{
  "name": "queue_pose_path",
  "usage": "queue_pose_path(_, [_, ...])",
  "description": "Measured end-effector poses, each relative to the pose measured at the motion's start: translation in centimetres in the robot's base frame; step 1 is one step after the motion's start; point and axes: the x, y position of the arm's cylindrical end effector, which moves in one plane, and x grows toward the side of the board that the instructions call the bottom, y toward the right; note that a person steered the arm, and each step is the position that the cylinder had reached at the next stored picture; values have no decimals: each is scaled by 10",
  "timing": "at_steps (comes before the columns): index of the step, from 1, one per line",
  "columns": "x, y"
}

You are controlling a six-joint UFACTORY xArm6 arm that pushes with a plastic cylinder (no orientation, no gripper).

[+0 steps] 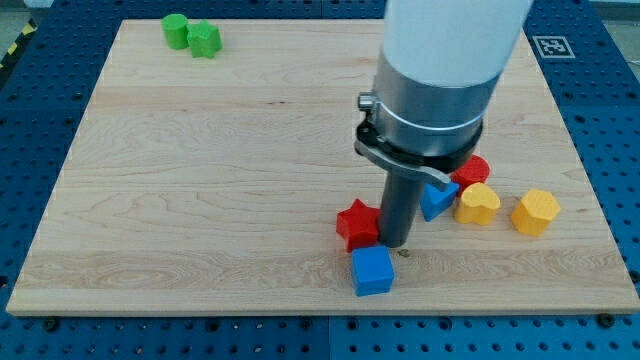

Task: Push the yellow hexagon to the right side of the blue cube

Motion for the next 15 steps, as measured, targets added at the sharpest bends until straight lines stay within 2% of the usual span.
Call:
queue_pose_path(2, [1, 117])
queue_pose_path(4, [21, 192])
queue_pose_path(5, [-6, 213])
queue_pose_path(6, [-33, 215])
queue_pose_path(11, [-33, 118])
queue_pose_path(15, [-2, 143])
